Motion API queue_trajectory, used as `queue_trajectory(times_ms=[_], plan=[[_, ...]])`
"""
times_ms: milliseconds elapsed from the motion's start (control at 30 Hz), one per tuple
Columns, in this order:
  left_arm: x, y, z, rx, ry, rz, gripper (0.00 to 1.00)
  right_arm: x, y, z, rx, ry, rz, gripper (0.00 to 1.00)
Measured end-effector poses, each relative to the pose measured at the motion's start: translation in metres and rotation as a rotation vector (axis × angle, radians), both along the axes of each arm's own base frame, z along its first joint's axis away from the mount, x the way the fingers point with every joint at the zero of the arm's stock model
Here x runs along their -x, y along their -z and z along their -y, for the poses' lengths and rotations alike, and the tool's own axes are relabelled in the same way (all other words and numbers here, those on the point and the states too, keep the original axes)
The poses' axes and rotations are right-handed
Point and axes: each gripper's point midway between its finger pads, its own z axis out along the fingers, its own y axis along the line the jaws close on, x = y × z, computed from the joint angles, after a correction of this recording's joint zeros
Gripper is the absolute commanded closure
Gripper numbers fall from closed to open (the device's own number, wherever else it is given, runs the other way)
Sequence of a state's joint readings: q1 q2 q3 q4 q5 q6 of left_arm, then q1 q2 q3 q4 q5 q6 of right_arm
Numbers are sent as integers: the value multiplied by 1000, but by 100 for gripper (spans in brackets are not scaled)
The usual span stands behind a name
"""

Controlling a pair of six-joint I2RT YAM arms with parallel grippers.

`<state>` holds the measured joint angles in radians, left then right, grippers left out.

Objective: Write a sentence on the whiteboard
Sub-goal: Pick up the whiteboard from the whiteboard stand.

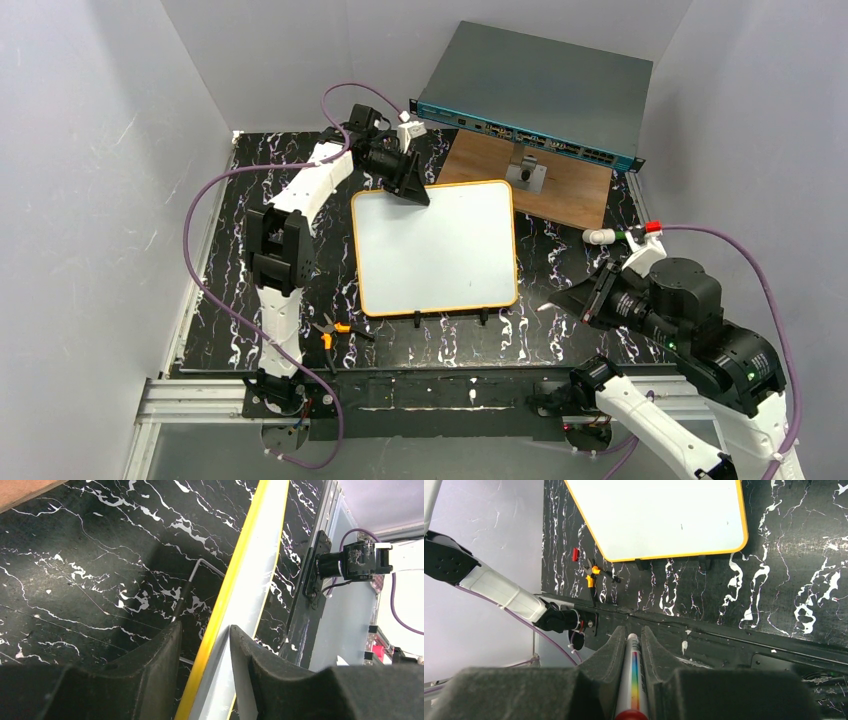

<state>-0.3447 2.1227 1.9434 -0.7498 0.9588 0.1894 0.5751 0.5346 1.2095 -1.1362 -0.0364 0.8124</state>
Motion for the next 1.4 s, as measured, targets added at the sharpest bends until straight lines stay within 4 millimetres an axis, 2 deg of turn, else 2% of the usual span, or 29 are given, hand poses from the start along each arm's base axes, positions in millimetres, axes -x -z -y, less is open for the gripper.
queue_trajectory(times_ms=[100,400,633,800,1233,1400], plan=[[0,0,1,-3,1,3,100,1,-1,0,-3,0,3,99],[0,1,-1,-50,-23,17,100,0,2,-3,-4,-13,-6,99],[4,-9,3,-115,-86,44,100,-8,3,-17,-14,-52,-25,99],[14,-17,0,-140,-139,54,100,-12,4,-27,-26,-83,-41,99],[51,-35,-28,-161,-229,163,100,-12,4,-35,-51,-121,-42,99],[55,-36,-37,-173,-270,197,100,-15,10,-41,-58,-150,-18,99]])
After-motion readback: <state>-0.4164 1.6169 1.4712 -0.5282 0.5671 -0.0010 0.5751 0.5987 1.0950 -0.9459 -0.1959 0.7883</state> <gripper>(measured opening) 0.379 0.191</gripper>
